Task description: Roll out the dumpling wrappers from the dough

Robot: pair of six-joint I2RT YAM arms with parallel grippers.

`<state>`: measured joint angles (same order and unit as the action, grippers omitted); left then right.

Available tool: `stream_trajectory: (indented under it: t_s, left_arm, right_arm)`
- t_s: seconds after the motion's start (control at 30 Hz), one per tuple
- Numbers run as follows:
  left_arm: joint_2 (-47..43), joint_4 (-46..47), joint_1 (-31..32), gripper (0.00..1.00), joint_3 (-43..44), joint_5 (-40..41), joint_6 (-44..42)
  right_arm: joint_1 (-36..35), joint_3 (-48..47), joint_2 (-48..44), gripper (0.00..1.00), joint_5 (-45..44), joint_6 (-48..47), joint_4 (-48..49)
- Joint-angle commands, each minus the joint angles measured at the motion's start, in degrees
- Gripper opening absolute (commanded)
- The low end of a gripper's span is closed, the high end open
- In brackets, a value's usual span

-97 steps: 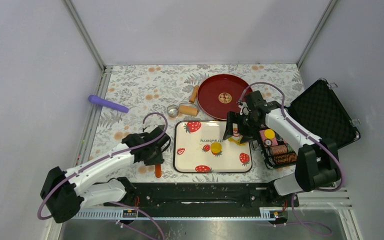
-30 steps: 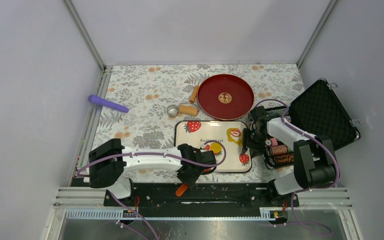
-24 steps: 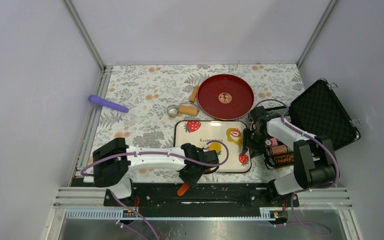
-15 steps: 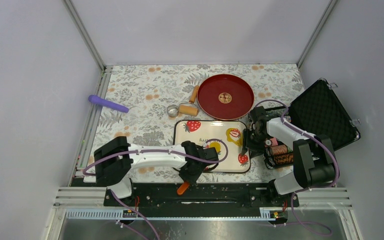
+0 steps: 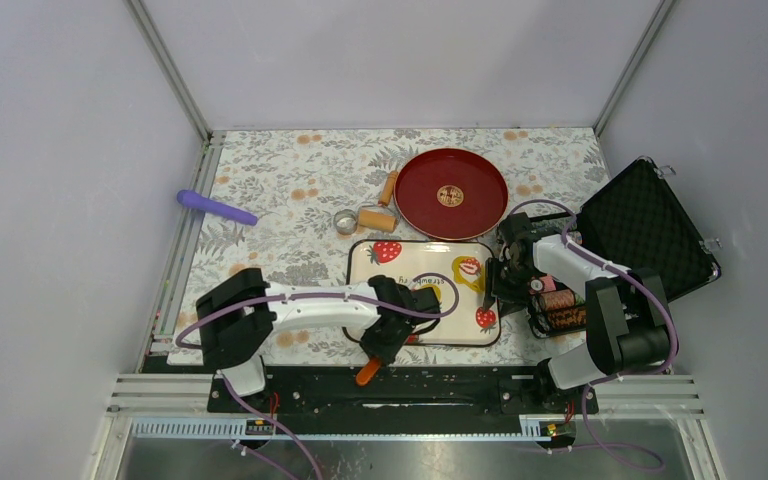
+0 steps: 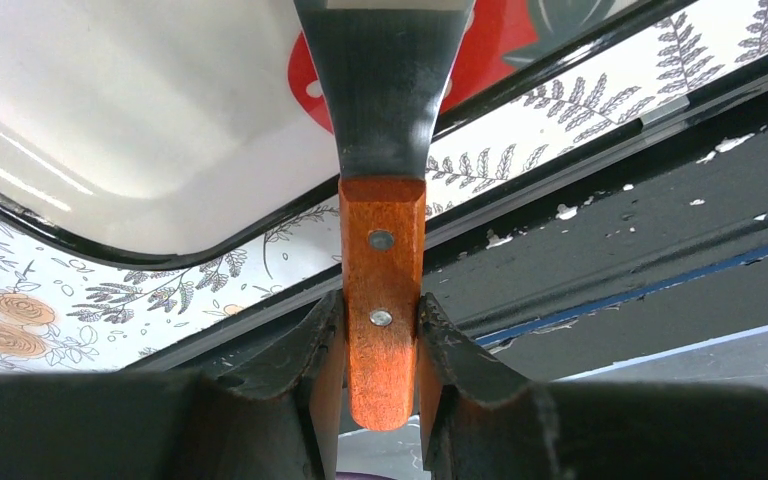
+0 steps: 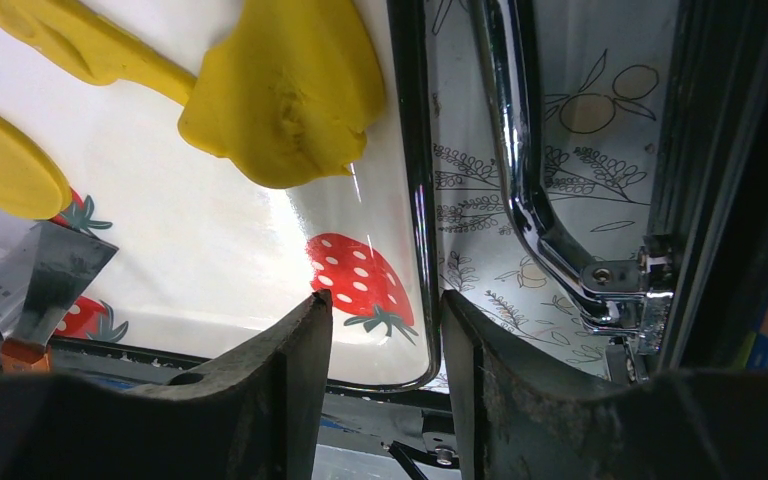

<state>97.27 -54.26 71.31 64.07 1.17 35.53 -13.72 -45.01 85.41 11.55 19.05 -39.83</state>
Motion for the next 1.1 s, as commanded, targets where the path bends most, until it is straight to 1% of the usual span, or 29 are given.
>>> stream_trajectory:
  t_s: [0.0, 0.27, 0.4, 0.73, 0.9, 1.07]
  left_arm:
    - [1.17, -0.73, -0.63, 0.0, 3.15, -0.91, -0.74]
    - [1.71, 0.3, -1.82, 0.0, 5.08, -0.89, -0.34]
    - [0.77, 0.39, -2.11, 0.0, 5.49, 0.44, 0.4]
    - [-7.16, 0.26, -2.66, 0.0, 1.41, 4.63, 3.94]
    - [-7.86, -0.76, -2.67, 0.0, -0.45, 3.12, 3.72]
    - [-7.08, -3.42, -2.62, 0.0, 0.07, 2.85, 2.44]
  right_arm:
    - [0.18, 0.06, 0.29, 0.51, 1.62, -0.38, 0.65]
    - [0.14, 0.07, 0.29, 0.51, 1.8, -0.33, 0.66]
    - [0.17, 0.08, 0.31, 0.5, 1.89, -0.36, 0.78]
    - [0.13, 0.26, 0.29, 0.51, 2.16, -0.31, 0.96]
    - [0.18, 0.3, 0.45, 0.5, 2.29, -0.26, 0.98]
    - [0.18, 0.28, 0.52, 0.5, 2.47, -0.24, 0.95]
